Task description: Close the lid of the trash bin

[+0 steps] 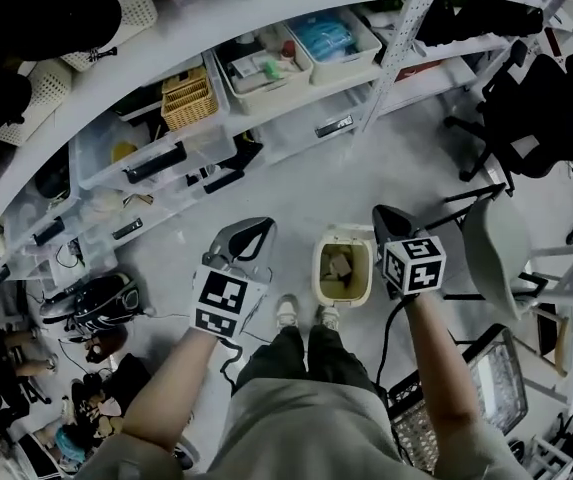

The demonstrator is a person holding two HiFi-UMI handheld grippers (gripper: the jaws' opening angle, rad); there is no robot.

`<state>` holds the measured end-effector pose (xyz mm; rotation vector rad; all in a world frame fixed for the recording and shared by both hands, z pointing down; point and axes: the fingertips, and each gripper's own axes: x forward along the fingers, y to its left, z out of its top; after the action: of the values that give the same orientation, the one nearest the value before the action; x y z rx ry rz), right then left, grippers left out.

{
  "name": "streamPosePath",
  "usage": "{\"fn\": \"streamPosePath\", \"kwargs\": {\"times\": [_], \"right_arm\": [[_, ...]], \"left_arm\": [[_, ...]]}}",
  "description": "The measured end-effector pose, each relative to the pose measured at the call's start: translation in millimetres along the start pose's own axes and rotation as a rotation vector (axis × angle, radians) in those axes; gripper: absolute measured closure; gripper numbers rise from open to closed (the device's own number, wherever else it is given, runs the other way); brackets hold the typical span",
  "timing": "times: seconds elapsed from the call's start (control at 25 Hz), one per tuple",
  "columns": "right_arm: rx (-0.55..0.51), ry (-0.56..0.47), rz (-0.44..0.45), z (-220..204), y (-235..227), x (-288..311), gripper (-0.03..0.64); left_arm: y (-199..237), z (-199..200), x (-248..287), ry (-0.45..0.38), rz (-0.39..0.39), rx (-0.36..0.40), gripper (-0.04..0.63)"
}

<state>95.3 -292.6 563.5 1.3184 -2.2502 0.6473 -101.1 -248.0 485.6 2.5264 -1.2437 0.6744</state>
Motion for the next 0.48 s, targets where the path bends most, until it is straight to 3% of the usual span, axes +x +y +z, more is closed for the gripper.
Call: {"fn": "streamPosePath", "kwargs": {"times": [0.24, 0.48], "right_arm": [[0.022, 0.189, 0.008, -77.1, -35.9, 81.8, 0.614], [0.059, 0.366, -0.025, -157.9, -70.1, 124.5, 0.614]], "left_arm": [[4.3, -47.3, 49.1, 0.093, -0.014, -0.075, 0.594], [2.2, -107.1, 84.0, 0.195, -0.035, -0.113, 0.594]]}}
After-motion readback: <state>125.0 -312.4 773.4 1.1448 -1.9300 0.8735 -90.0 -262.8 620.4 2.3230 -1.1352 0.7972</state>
